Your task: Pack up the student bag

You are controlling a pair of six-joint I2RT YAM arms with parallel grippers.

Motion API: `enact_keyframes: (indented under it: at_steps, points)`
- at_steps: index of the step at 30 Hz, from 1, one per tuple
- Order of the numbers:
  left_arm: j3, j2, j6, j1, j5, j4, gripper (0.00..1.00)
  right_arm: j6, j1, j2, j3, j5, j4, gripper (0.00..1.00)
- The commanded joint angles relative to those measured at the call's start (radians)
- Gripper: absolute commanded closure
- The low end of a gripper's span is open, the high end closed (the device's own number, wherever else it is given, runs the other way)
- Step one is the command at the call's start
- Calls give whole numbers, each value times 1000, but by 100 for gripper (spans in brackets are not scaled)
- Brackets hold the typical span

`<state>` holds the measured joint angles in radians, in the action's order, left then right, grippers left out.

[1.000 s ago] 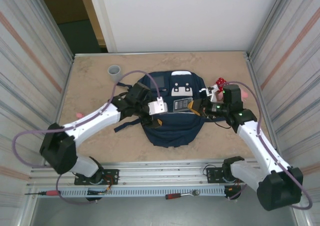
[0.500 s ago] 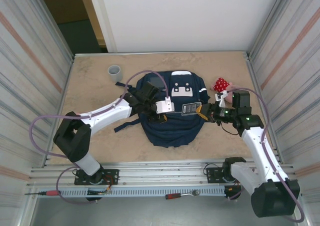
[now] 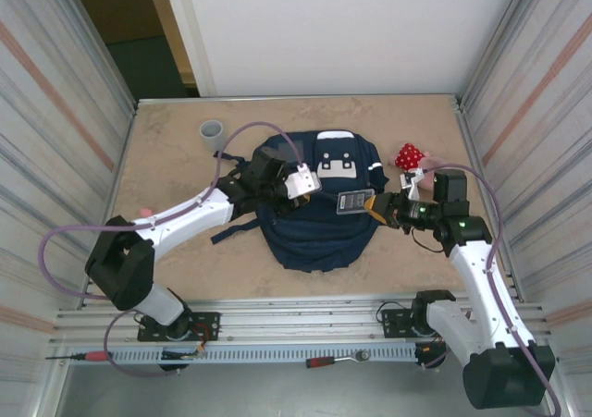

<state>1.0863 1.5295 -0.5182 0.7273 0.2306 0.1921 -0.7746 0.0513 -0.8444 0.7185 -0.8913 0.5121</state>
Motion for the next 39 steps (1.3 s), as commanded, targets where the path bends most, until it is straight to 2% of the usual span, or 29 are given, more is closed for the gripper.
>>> enact_keyframes:
  at_steps: [1,8,15,21,24,30,39]
  points:
    - [45,-45,139,-20,-84,-60,100,-21,-9,34,48,-20,20,95]
    - [66,-48,274,-58,-91,-88,100,-129,38,86,22,13,-40,94]
    - [112,-12,341,-70,-88,-77,100,-268,220,91,-54,158,-195,93]
    - [168,20,375,-77,13,-61,100,-367,347,23,-98,283,-344,93]
    - [167,19,378,-77,73,-77,100,-443,367,-27,-118,325,-452,93]
    - [161,0,383,-77,105,-71,100,-503,386,-102,-106,410,-574,93]
    - [150,-30,403,-72,154,-105,100,-588,401,-207,-108,477,-636,92]
